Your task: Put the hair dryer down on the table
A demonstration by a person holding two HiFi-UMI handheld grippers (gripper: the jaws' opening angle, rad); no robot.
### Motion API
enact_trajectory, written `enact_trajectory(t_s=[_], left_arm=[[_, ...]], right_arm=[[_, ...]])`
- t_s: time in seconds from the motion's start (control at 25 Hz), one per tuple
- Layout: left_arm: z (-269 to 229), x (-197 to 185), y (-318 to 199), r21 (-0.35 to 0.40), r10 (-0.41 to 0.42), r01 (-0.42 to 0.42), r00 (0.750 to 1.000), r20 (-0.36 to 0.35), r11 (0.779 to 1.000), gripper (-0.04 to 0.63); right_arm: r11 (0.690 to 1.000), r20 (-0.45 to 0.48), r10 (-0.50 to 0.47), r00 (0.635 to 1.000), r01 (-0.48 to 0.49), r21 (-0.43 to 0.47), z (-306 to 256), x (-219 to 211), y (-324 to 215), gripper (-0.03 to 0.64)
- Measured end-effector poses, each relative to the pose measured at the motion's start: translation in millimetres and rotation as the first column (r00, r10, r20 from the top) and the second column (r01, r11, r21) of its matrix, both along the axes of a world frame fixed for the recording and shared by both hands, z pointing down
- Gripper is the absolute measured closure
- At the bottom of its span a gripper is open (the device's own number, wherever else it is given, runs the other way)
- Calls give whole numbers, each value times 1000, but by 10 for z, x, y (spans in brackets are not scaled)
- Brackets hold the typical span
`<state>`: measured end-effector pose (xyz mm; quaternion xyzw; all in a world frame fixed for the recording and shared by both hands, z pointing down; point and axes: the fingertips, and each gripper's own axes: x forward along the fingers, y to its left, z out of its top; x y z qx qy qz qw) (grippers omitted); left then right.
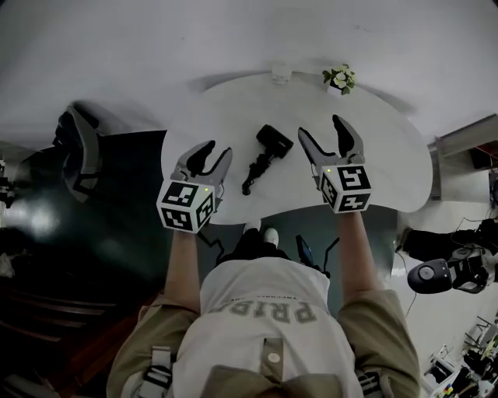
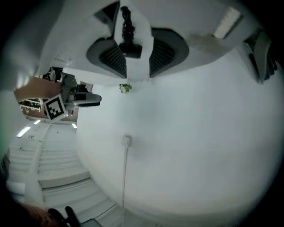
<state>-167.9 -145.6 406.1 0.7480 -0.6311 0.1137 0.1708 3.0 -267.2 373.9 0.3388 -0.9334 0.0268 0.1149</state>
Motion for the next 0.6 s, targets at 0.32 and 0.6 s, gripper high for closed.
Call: enact_trajectory(t_s=[0.32,0.6], left_arm=[[-1085,-64,131,429,-128,100,991,39,898,527],[-1445,-13,307,604,-231,140,970,75,784,589]], right_arm=[[978,122,129,984,-146,147,-747,221,361,390],[951,178,206,962,-240,197,-1001,390,573,612]])
